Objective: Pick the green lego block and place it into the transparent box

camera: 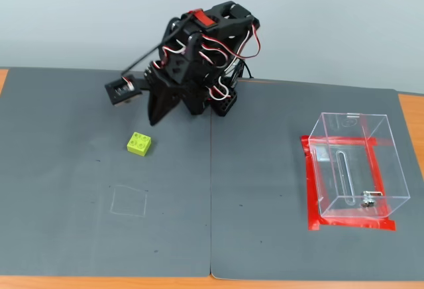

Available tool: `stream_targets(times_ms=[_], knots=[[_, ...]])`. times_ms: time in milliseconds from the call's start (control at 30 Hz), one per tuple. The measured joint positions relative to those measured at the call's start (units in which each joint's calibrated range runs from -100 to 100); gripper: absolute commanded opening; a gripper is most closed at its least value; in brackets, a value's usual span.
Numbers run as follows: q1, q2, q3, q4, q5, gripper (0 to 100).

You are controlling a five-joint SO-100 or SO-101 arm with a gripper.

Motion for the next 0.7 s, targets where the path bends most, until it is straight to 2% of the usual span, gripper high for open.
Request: stream_targets(times_ms=[333, 433, 700], knots=[[1.69, 5.69, -2.69, -1.99, 12.7, 2], [3.24, 7.56, -2.69, -2.52, 14.55, 2], [11.35, 10.79, -2.69, -2.95, 15.04, 2]])
